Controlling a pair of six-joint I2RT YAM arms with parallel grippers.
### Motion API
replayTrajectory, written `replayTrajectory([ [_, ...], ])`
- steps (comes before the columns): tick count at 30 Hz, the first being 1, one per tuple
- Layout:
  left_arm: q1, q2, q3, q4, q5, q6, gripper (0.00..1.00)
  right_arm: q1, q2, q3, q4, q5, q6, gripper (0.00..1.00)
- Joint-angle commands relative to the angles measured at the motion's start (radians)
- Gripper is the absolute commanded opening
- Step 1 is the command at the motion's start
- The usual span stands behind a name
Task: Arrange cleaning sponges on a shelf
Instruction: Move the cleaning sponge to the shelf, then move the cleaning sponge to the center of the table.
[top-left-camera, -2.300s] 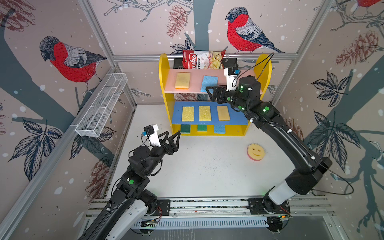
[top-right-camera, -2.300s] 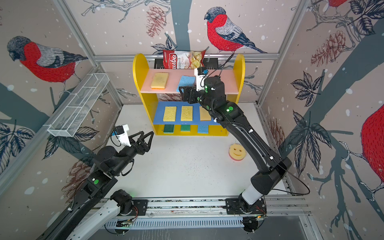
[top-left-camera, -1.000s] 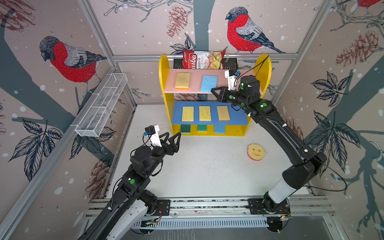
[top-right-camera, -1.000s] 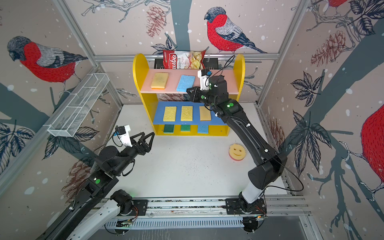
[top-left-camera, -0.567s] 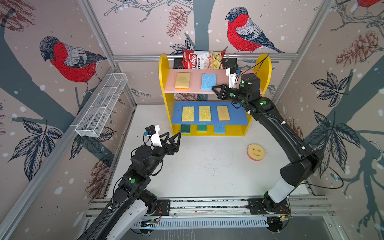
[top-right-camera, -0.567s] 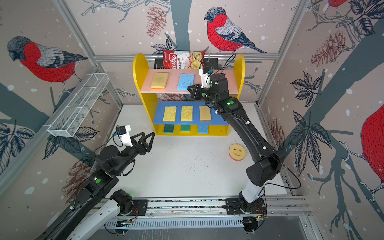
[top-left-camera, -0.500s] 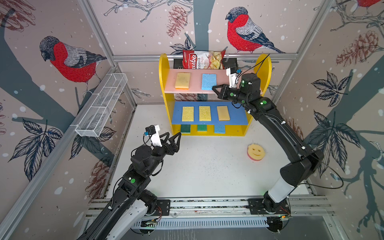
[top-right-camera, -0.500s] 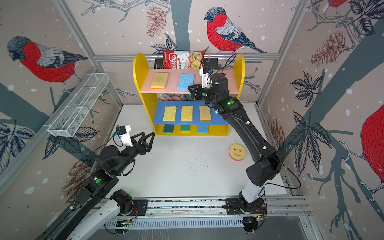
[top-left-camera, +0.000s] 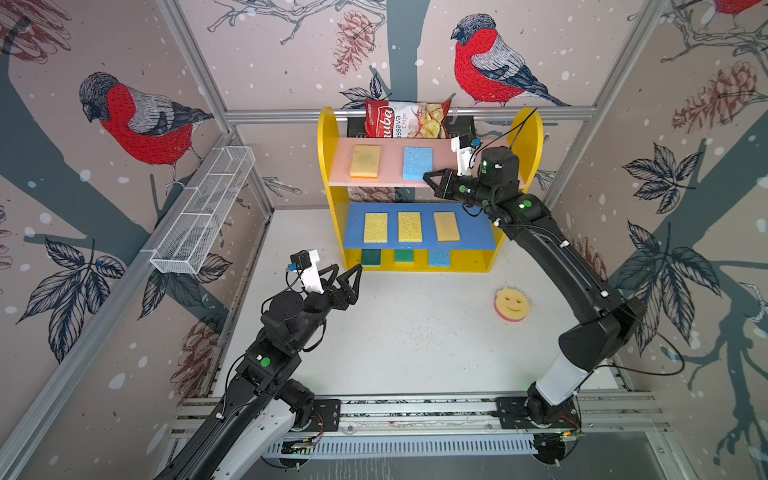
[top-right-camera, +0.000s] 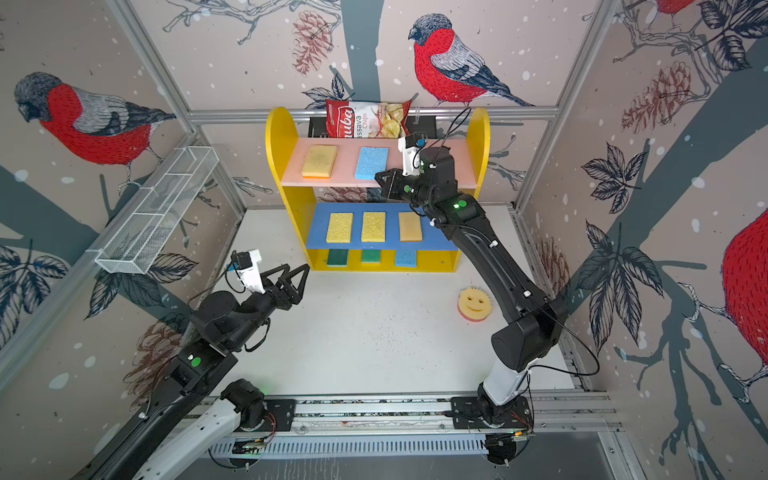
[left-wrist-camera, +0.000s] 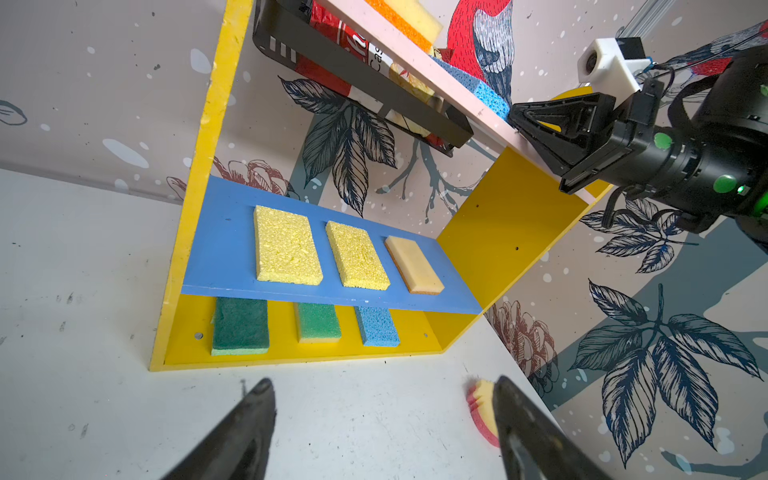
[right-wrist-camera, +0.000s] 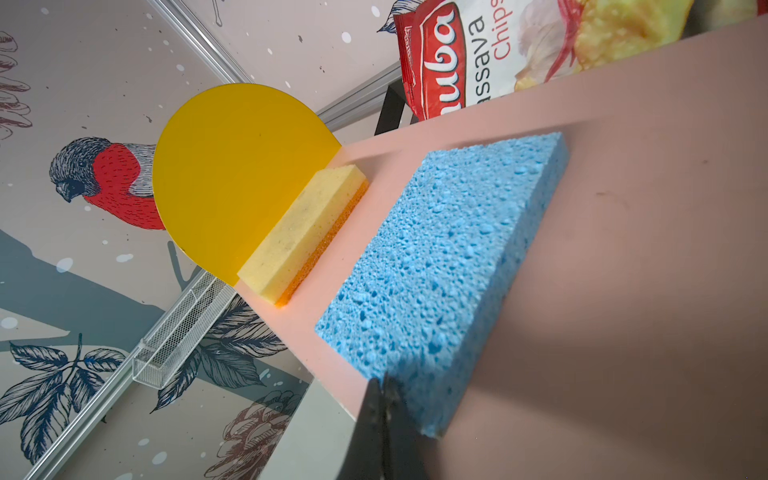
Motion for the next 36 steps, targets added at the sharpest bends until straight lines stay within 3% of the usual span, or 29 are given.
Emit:
replayTrajectory([
  [1, 0.003, -0.001, 0.006, 0.024, 0.003, -0.004, 0.81, -0.003, -0.006, 0.006, 0.015, -0.006, 0.005, 0.0],
  [18, 0.002, -0.001, 0.002, 0.028, 0.005, -0.008, 0.81, -0.01, -0.073, -0.015, 0.01, 0.012, -0.005, 0.0],
  [28, 0.003, -0.007, -0.006, 0.025, -0.018, 0.006, 0.81, -0.008, -0.253, -0.246, 0.009, 0.158, -0.028, 0.02],
  [30, 0.003, -0.005, -0.008, 0.023, -0.017, 0.01, 0.81, -0.008, -0.303, -0.308, -0.009, 0.206, -0.028, 0.08],
  [32, 0.003, -0.005, -0.01, 0.017, -0.017, 0.017, 0.81, -0.008, -0.369, -0.399, -0.025, 0.25, -0.024, 0.22],
  [34, 0.002, -0.004, -0.015, 0.015, -0.019, 0.026, 0.81, -0.01, -0.443, -0.506, -0.039, 0.297, -0.014, 0.52],
  [36, 0.002, 0.009, -0.024, 0.018, -0.021, 0.03, 0.81, -0.013, -0.529, -0.612, -0.065, 0.362, 0.003, 0.72],
])
